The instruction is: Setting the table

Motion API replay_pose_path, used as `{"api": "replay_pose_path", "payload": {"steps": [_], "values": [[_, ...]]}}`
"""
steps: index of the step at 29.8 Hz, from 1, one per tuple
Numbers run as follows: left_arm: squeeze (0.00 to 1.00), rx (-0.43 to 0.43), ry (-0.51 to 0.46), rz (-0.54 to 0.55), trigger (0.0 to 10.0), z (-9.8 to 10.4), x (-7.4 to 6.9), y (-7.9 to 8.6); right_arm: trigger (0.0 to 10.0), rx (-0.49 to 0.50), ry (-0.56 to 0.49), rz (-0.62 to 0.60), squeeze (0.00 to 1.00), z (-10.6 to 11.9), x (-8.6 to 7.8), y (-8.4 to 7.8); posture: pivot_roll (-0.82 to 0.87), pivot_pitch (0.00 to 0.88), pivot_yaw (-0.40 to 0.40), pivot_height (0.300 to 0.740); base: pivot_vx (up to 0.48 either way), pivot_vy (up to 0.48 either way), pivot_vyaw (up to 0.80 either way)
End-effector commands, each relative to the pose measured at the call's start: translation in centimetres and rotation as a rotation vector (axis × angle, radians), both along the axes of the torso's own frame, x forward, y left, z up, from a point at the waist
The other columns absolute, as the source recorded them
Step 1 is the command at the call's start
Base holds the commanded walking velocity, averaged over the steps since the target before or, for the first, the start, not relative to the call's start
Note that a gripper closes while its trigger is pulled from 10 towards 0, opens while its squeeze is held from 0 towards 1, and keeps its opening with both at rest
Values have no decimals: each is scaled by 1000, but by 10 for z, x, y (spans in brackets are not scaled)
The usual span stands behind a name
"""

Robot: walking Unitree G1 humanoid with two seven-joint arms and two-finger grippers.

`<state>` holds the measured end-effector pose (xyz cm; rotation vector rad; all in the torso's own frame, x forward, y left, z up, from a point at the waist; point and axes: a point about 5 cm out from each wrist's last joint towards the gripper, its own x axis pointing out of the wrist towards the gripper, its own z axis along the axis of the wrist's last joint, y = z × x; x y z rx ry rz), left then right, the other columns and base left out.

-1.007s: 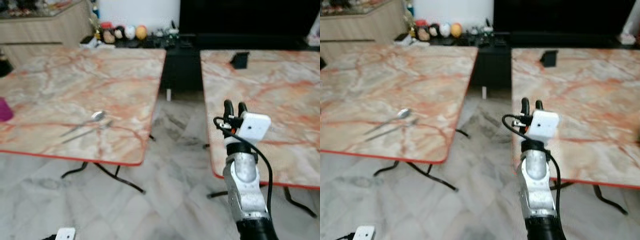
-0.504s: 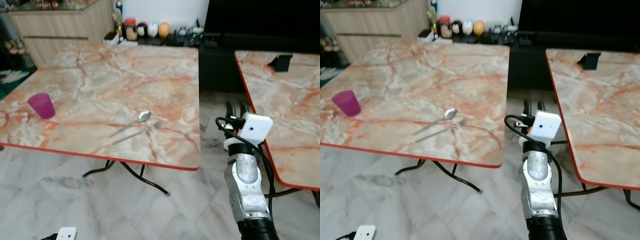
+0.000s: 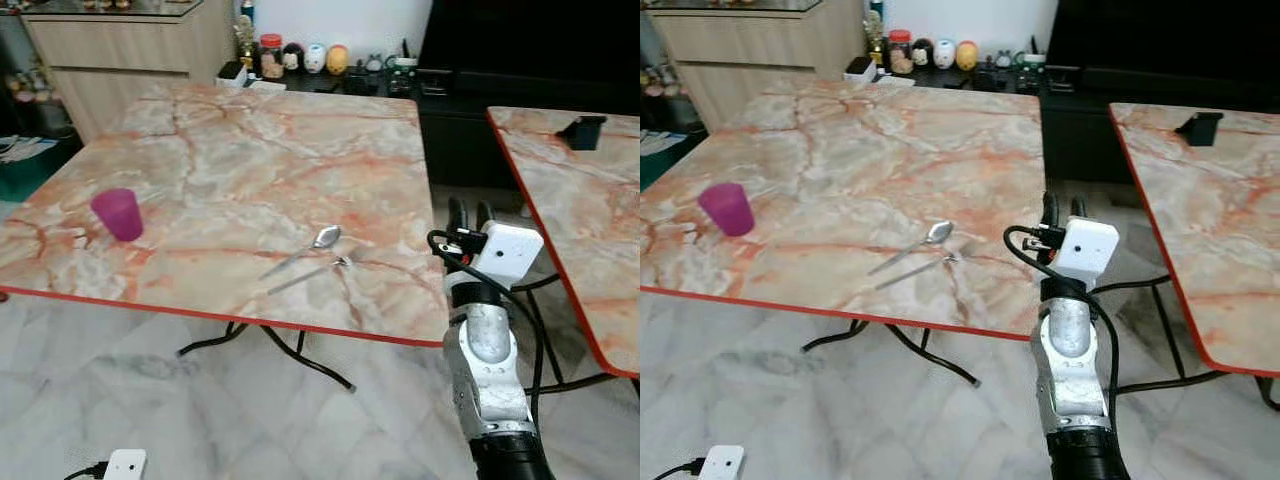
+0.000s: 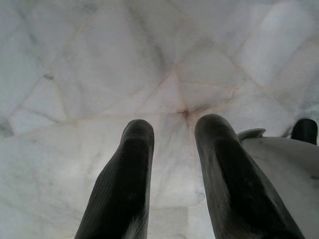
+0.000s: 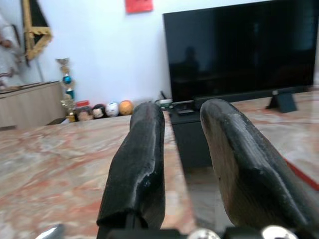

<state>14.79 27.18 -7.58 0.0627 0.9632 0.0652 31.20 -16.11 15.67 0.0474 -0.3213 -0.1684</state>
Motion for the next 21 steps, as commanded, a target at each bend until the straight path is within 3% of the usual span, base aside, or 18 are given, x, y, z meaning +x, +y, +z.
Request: {"api": "replay_pose_path", "payload": {"steps": [1, 4, 7, 8, 11, 16, 21], "values": [[0, 2, 13, 1, 10000, -1, -4, 1, 10000, -13, 16, -37, 0, -5, -3, -7, 4, 0, -7, 740, 0, 0, 0], [0, 2, 13, 2, 10000, -1, -4, 1, 10000, -64, 61, -138, 0, -12, -8, -22, 4, 0, -7, 740, 0, 0, 0], [0, 2, 13, 1, 10000, -1, -4, 1, 10000, -13, 162, -251, 0, -32, -16, -41, 2, 0, -8, 740, 0, 0, 0], [0, 2, 15, -2, 10000, -1, -4, 1, 10000, 54, 230, -279, 0, -49, -22, -49, -4, 0, -6, 740, 0, 0, 0], [0, 0, 14, -1, 10000, -1, -3, 0, 10000, 95, 324, -312, 0, -72, -30, -58, -2, 0, -7, 740, 0, 0, 0], [0, 0, 14, 0, 10000, -1, -3, 1, 10000, 164, 400, -358, 0, -91, -37, -63, 2, 0, -7, 740, 0, 0, 0], [0, 2, 14, 1, 10000, -1, -3, 1, 10000, 159, 377, -333, 0, -88, -33, -57, 2, 0, -5, 740, 0, 0, 0]]}}
